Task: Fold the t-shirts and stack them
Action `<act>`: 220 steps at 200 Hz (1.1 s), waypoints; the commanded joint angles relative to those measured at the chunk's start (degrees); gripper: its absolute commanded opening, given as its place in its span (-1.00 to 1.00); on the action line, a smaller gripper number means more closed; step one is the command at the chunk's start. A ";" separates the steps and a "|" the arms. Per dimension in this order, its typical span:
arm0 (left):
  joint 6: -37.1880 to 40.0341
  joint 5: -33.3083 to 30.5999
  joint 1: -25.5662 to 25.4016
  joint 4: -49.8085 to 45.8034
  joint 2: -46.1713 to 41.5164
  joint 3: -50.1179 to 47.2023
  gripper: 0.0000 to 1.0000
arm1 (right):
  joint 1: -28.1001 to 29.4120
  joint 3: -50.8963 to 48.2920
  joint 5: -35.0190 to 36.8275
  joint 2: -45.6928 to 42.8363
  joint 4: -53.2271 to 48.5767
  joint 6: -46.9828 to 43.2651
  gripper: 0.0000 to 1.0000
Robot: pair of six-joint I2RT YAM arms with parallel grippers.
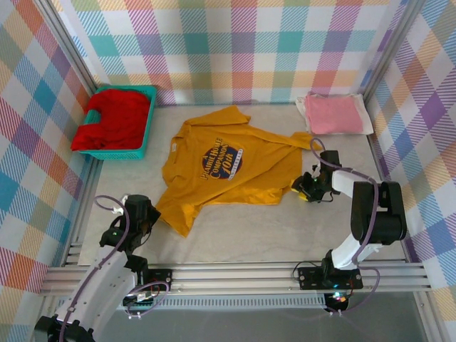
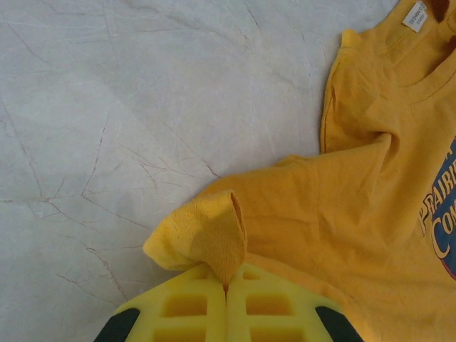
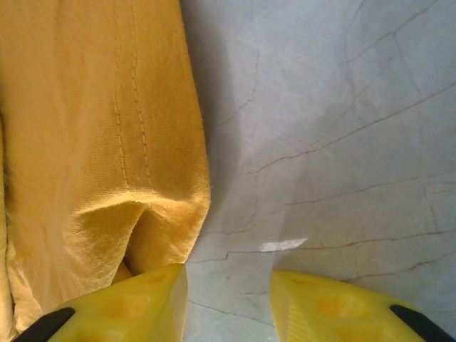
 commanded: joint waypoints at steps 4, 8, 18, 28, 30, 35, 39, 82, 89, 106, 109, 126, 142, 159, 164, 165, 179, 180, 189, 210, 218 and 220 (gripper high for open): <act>0.32 0.43 0.85 0.84 -0.27 -0.08 -1.00 | 4.58 2.68 -2.27 4.37 14.56 0.72 -0.31; 0.41 0.48 0.85 0.72 -0.23 0.03 -1.00 | 4.65 2.77 -1.51 3.69 13.88 0.81 -0.31; 0.59 0.36 0.85 0.46 -0.27 0.36 -1.00 | 4.83 2.87 0.47 1.90 11.66 1.07 -0.31; 0.60 0.07 0.84 0.15 -0.31 0.48 -1.00 | 4.87 3.21 1.83 0.29 9.37 1.25 -0.31; 0.59 0.03 0.85 0.10 -0.34 0.50 -1.00 | 4.87 3.22 1.98 -0.09 9.12 1.26 -0.32; 0.59 -0.08 0.84 0.01 -0.37 0.46 -1.00 | 4.84 3.23 2.45 -0.81 8.59 1.13 -0.31; 0.54 -0.13 0.85 0.09 -0.40 0.43 -1.00 | 4.87 3.36 2.83 -1.25 8.24 1.04 -0.32; 0.33 -0.09 0.86 0.86 -0.37 -0.11 -1.00 | 4.83 4.76 5.20 0.76 7.11 -1.09 -0.35; 0.33 0.02 0.86 0.88 -0.44 -0.04 -1.00 | 4.84 4.83 4.97 1.68 7.44 -1.28 -0.35; 0.33 0.08 0.85 0.79 -0.61 -0.03 -1.00 | 4.85 4.46 4.30 3.26 9.07 -1.13 -0.36; 0.33 0.05 0.87 0.72 -0.62 -0.09 -1.00 | 4.86 4.27 4.21 3.42 9.30 -1.14 -0.36; 0.28 0.03 0.85 0.34 -0.79 -0.19 -1.00 | 4.85 3.25 4.52 3.70 10.85 -0.89 -0.37; 0.24 0.00 0.83 0.48 -1.14 -0.35 -1.00 | 4.86 2.98 4.26 3.50 10.80 -1.21 -0.37; 0.25 -0.28 0.85 0.62 -1.31 -0.33 -1.00 | 4.87 1.90 4.18 2.95 12.53 -1.55 -0.40; 0.30 -0.24 0.89 0.77 -1.24 -0.45 -1.00 | 4.86 1.95 4.54 3.09 12.34 -1.68 -0.40; 0.31 -0.23 0.87 0.78 -1.24 -0.41 -1.00 | 4.82 1.97 4.57 3.11 12.30 -1.71 -0.40; 0.32 -0.21 0.85 0.96 -0.97 -0.31 -1.00 | 4.80 2.62 5.48 3.65 11.36 -2.33 -0.45; 0.32 -0.22 0.85 0.97 -0.97 -0.30 -1.00 | 4.84 2.61 5.57 3.61 11.37 -2.38 -0.46; 0.26 -0.27 0.85 0.83 -1.01 -0.14 -1.00 | 4.86 3.01 6.73 3.70 10.59 -2.60 -0.60; 0.02 -0.34 0.85 0.28 -1.94 0.06 -1.00 | 4.52 3.42 9.98 2.72 7.19 -2.11 -0.51; -0.19 -0.44 0.85 -0.22 -2.59 0.15 -1.00 | 4.06 2.95 10.77 1.66 6.16 -1.81 -0.50; -0.16 -0.47 0.85 -0.36 -2.78 0.15 -1.00 | 4.02 2.87 11.14 1.35 5.77 -1.68 -0.51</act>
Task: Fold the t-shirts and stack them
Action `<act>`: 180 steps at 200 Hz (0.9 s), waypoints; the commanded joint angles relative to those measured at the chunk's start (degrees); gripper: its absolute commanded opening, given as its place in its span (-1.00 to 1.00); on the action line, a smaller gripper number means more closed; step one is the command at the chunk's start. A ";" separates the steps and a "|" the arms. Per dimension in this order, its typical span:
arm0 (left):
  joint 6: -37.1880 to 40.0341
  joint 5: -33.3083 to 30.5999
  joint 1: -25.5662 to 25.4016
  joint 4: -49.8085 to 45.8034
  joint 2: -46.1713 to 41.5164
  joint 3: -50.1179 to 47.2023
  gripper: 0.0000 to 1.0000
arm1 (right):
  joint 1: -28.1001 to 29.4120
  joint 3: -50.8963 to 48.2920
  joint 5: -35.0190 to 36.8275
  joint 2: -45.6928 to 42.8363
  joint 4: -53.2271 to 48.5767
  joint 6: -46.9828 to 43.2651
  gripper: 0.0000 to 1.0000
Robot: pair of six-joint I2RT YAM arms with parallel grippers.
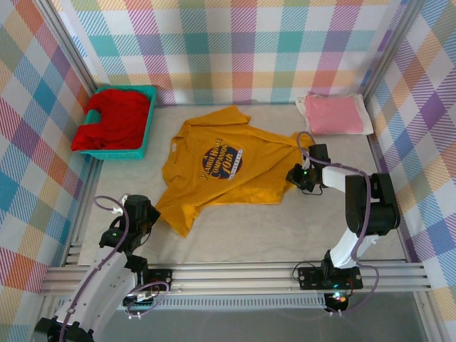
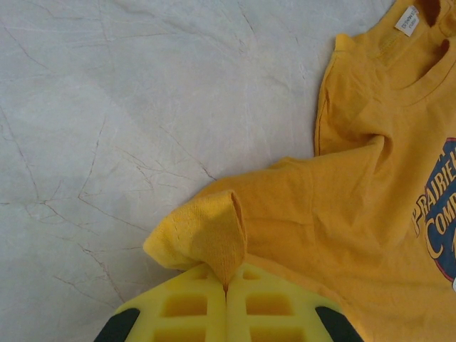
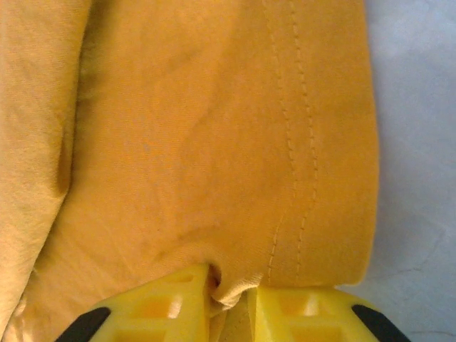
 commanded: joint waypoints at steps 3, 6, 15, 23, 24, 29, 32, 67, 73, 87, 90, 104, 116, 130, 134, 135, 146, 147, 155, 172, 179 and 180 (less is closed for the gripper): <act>-0.26 -0.49 0.89 -0.49 -1.89 0.15 -1.00 | -1.08 -0.20 4.90 -2.47 -4.85 -0.21 -0.50; -0.24 -0.55 0.88 -0.71 -2.28 0.26 -1.00 | -1.32 -0.30 5.28 -2.92 -5.63 -0.02 -0.50; -0.29 -0.84 0.83 -1.26 -3.26 0.15 -1.00 | -2.07 -0.96 5.94 -4.31 -6.99 0.09 -0.47; -0.38 -1.13 0.83 -1.54 -4.12 0.02 -1.00 | -2.97 -1.52 6.28 -5.65 -7.92 -0.12 -0.44; -0.38 -1.15 0.83 -1.63 -4.17 0.00 -1.00 | -3.03 -1.59 6.36 -5.81 -8.06 -0.12 -0.44; -0.38 -1.33 0.83 -1.80 -4.61 -0.02 -1.00 | -3.55 -1.82 6.68 -6.56 -8.61 -0.32 -0.42; -0.44 -1.48 0.87 -1.92 -4.84 -0.10 -1.00 | -4.03 -1.90 6.96 -7.04 -8.84 -0.55 -0.41; -1.17 -2.18 0.85 -2.68 -6.33 -1.06 -1.00 | -8.44 -2.12 7.31 -10.15 -11.99 -2.22 -0.40; -1.25 -2.18 0.83 -2.60 -6.34 -1.25 -1.00 | -9.26 -2.04 7.01 -10.65 -12.18 -2.43 -0.40; -1.26 -2.03 0.83 -2.22 -6.17 -1.42 -1.00 | -10.49 -1.14 6.76 -11.48 -13.33 -3.32 -0.40; -1.26 -1.97 0.83 -2.08 -6.10 -1.50 -1.00 | -10.60 -0.95 6.64 -11.65 -13.49 -3.48 -0.40; -1.27 -1.87 0.83 -1.57 -5.68 -1.53 -1.00 | -10.62 -0.05 5.73 -12.42 -14.40 -3.67 -0.41; -1.01 -1.68 0.83 -1.43 -5.30 -1.27 -1.00 | -10.39 -0.50 3.03 -13.36 -14.39 -3.04 -0.40; -0.75 -1.55 0.83 -1.04 -4.95 -1.25 -1.00 | -8.85 -2.00 1.19 -14.27 -13.52 -2.19 -0.40; -0.81 -1.44 0.87 -0.89 -4.87 -1.30 -1.00 | -8.05 -2.41 0.55 -14.25 -13.05 -2.13 -0.41; -0.82 -1.48 0.85 -0.82 -4.81 -1.32 -1.00 | -7.90 -2.48 0.42 -14.24 -12.90 -2.09 -0.41; -0.84 -1.49 0.84 -0.35 -4.45 -1.64 -1.00 | -5.43 -3.38 -1.25 -13.38 -11.12 -1.59 -0.42; -0.83 -1.46 0.83 -0.33 -4.43 -1.67 -1.00 | -5.22 -3.45 -1.36 -13.24 -11.02 -1.51 -0.42; -0.99 -1.41 0.88 0.19 -4.03 -1.86 -1.00 | -3.76 -3.59 -2.41 -11.80 -10.02 -0.65 -0.41; -0.91 -0.88 0.83 0.82 -3.07 -1.72 -1.00 | -1.50 -3.74 -3.58 -8.94 -7.44 0.98 -0.41; -0.91 -0.72 0.83 0.88 -2.71 -1.53 -1.00 | -0.52 -3.91 -4.00 -8.14 -6.08 1.41 -0.41; -0.91 -0.68 0.83 0.90 -2.68 -1.48 -1.00 | -0.39 -3.93 -4.05 -7.98 -5.91 1.44 -0.41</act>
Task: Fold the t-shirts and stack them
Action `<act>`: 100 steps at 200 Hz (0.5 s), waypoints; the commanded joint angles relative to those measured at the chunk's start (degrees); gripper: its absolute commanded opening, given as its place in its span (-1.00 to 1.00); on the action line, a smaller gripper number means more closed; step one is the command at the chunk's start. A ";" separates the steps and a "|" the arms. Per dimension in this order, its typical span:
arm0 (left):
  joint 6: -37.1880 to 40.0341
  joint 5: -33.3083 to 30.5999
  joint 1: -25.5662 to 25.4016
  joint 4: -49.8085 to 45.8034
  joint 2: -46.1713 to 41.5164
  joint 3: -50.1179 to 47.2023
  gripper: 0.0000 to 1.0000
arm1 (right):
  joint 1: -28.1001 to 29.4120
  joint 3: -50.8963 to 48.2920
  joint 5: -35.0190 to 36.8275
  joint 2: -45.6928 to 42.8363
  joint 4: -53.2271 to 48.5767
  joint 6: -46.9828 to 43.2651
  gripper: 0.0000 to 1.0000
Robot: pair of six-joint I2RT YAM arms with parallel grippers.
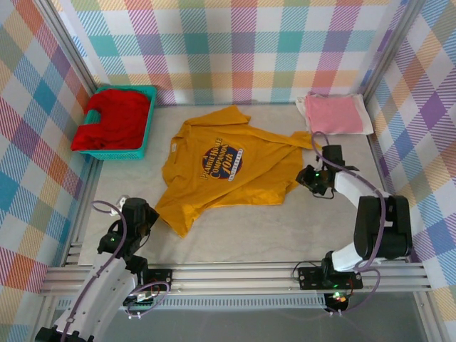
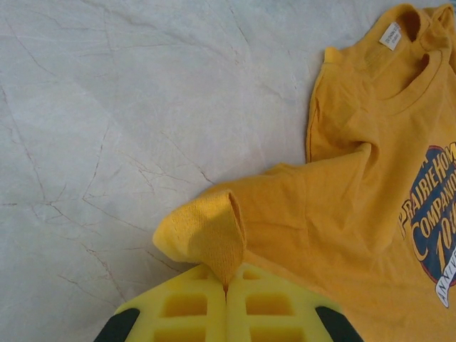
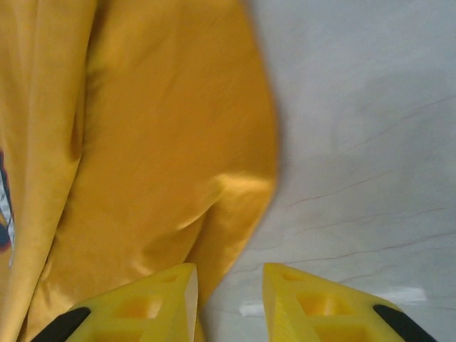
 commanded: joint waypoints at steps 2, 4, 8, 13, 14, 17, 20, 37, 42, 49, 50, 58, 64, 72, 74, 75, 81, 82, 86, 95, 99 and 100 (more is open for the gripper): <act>-0.40 -0.04 0.83 1.82 1.04 -0.29 -1.00 | 3.05 -1.39 -4.01 3.42 4.02 2.36 -0.41; -0.37 -0.03 0.85 1.80 1.11 -0.26 -1.00 | 3.32 -1.44 -4.13 3.67 4.37 2.44 -0.41; -0.25 0.05 0.80 1.67 1.23 -0.12 -1.00 | 3.89 -1.40 -4.48 4.19 4.94 2.63 -0.40; -0.19 -0.02 0.87 1.48 1.37 0.07 -1.00 | 4.63 -1.24 -5.13 4.87 5.65 2.75 -0.38; -0.19 -0.03 0.89 1.42 1.40 0.13 -1.00 | 4.71 -1.23 -5.28 4.99 5.76 2.80 -0.38; -0.12 -0.07 0.81 1.28 1.42 0.29 -1.00 | 5.09 -1.16 -5.69 5.35 6.14 2.87 -0.36; -0.02 -0.13 0.82 1.23 1.47 0.37 -1.00 | 5.41 -1.16 -6.07 5.71 6.46 3.07 -0.35; 0.34 -0.39 0.83 1.10 1.35 0.45 -1.00 | 7.21 -1.22 -7.17 7.34 8.62 4.28 -0.34; 0.35 -0.47 0.83 1.10 1.33 0.47 -1.00 | 7.65 -1.22 -7.39 7.77 9.06 4.55 -0.34; 0.34 -0.42 0.85 1.14 1.33 0.37 -1.00 | 8.13 -1.05 -7.60 8.32 9.49 4.82 -0.40; 0.34 -0.40 0.84 1.16 1.33 0.37 -1.00 | 8.22 -1.00 -7.57 8.38 9.48 4.80 -0.41; 0.30 -0.29 0.83 1.25 1.33 0.37 -1.00 | 8.60 -0.85 -7.14 8.44 9.63 5.13 -0.54; 0.26 -0.21 0.85 1.26 1.38 0.41 -1.00 | 8.94 -0.51 -6.38 8.18 9.16 5.18 -0.69; 0.26 -0.18 0.83 1.14 1.25 0.45 -1.00 | 9.36 0.24 -4.62 7.34 7.71 4.99 -0.79; 0.26 -0.15 0.85 1.04 1.25 0.47 -1.00 | 9.52 0.47 -4.24 7.03 7.27 4.86 -0.80; 0.26 -0.14 0.84 0.98 1.25 0.46 -1.00 | 9.57 0.59 -4.04 6.94 7.05 4.82 -0.80; 0.28 -0.12 0.83 0.79 1.12 0.54 -1.00 | 10.21 1.51 -2.14 6.12 5.47 4.27 -0.82; 0.27 -0.12 0.83 0.77 1.10 0.54 -1.00 | 10.36 1.69 -1.85 6.01 5.14 4.18 -0.83; 0.26 -0.12 0.88 0.75 1.01 0.67 -1.00 | 10.91 2.45 -0.57 5.71 3.90 3.59 -0.84; 0.51 -0.18 0.87 0.66 0.83 0.61 -1.00 | 12.41 5.48 2.57 5.53 0.15 2.21 -0.94; 0.67 -0.25 0.83 0.61 0.81 0.63 -1.00 | 13.21 7.00 3.71 5.77 -1.37 1.72 -0.99; 0.64 -0.27 0.83 0.59 0.81 0.63 -1.00 | 13.40 7.33 3.93 5.79 -1.80 1.63 -1.00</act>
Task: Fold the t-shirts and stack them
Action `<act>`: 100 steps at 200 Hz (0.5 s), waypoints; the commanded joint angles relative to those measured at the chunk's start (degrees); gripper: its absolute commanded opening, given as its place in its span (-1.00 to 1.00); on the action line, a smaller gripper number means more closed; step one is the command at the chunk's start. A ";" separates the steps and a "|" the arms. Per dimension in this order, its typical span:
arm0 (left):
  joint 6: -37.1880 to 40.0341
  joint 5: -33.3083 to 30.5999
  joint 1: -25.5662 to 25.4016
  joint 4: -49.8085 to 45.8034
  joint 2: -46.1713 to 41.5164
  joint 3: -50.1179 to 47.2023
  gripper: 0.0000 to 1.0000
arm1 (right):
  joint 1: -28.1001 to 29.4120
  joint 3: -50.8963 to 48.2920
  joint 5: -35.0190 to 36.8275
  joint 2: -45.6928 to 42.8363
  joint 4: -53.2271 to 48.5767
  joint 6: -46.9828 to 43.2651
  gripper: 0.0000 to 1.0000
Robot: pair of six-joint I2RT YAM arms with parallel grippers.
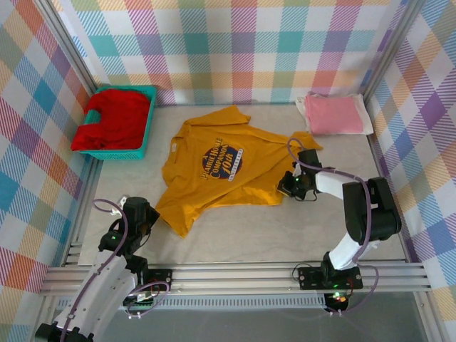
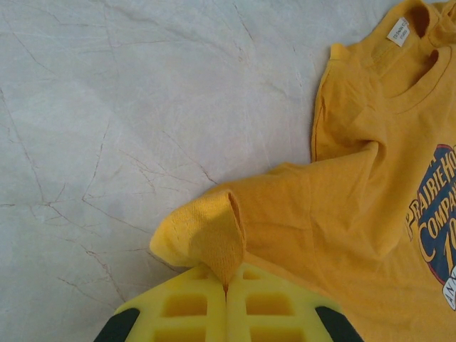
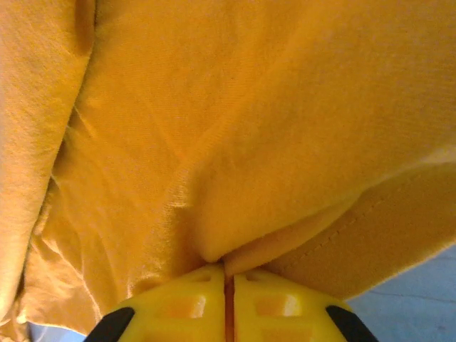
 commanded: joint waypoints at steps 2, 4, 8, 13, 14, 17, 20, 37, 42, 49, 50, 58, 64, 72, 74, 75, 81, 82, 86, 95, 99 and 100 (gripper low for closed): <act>0.62 -0.37 0.85 -0.15 -0.59 0.69 -1.00 | 3.42 7.36 6.64 -1.82 -7.43 -2.27 -1.00; 0.62 -0.40 0.88 -0.22 -0.64 0.64 -1.00 | 3.75 8.08 7.09 -1.61 -8.14 -2.43 -1.00; 0.72 -0.48 0.89 -0.24 -0.63 0.64 -1.00 | 4.52 9.51 8.02 -1.36 -9.55 -2.62 -1.00; 0.74 -0.52 0.90 -0.35 -0.61 0.69 -1.00 | 5.55 11.39 9.33 -0.83 -11.10 -2.60 -1.00; 0.74 -0.54 0.91 -0.34 -0.69 0.66 -1.00 | 5.75 11.71 9.59 -0.77 -11.25 -2.60 -1.00; 0.78 -0.62 0.88 -0.33 -0.60 0.72 -1.00 | 6.40 12.65 10.38 -0.40 -12.24 -2.64 -1.00; 0.78 -0.61 0.83 -0.34 -0.59 0.73 -1.00 | 7.11 13.85 11.38 0.01 -13.10 -2.75 -1.00; 0.87 -0.58 0.91 -0.32 -0.59 0.72 -1.00 | 11.14 21.71 17.72 4.21 -19.28 -3.64 -1.00; 0.83 -0.64 0.91 -0.30 -0.59 0.72 -1.00 | 12.29 24.26 19.23 6.02 -21.28 -3.94 -1.00; 0.87 -0.68 0.91 -0.34 -0.59 0.72 -1.00 | 13.71 27.87 21.23 8.63 -23.82 -4.37 -1.00; 0.89 -0.70 0.87 -0.33 -0.59 0.72 -1.00 | 13.91 28.35 21.47 9.14 -24.16 -4.45 -1.00; 0.92 -0.73 0.91 -0.48 -0.59 0.72 -1.00 | 15.18 32.30 22.72 12.40 -26.51 -4.74 -0.96; 0.98 -0.82 0.91 -0.33 -0.59 0.68 -1.00 | 16.02 34.82 23.34 14.65 -27.66 -5.03 -0.90; 1.13 -0.89 0.91 -0.16 -0.51 0.48 -1.00 | 16.99 38.08 24.19 17.28 -28.90 -5.56 -0.88; 1.17 -0.84 0.91 -0.15 -0.50 0.46 -1.00 | 17.19 38.76 24.31 17.89 -29.13 -5.76 -0.88; 1.17 -0.83 0.91 -0.07 -0.50 0.46 -1.00 | 17.28 39.15 24.34 18.16 -29.23 -5.85 -0.87; 1.23 -0.91 0.91 0.07 -0.42 0.37 -1.00 | 17.74 41.30 23.95 19.70 -29.91 -6.28 -0.83; 1.25 -0.91 0.91 0.09 -0.38 0.37 -1.00 | 17.78 41.61 23.80 19.90 -30.06 -6.33 -0.82; 1.27 -1.03 0.91 0.07 -0.29 0.32 -1.00 | 17.81 42.75 22.93 20.52 -30.23 -6.49 -0.76; 1.33 -1.15 0.91 0.22 -0.01 0.28 -1.00 | 17.74 43.75 20.87 20.79 -29.18 -6.20 -0.66; 1.35 -1.07 0.84 0.27 0.14 0.28 -1.00 | 17.72 43.64 19.81 20.44 -28.19 -6.21 -0.59; 1.36 -1.12 0.87 0.28 0.17 0.28 -1.00 | 17.72 43.57 19.49 20.32 -27.92 -6.21 -0.58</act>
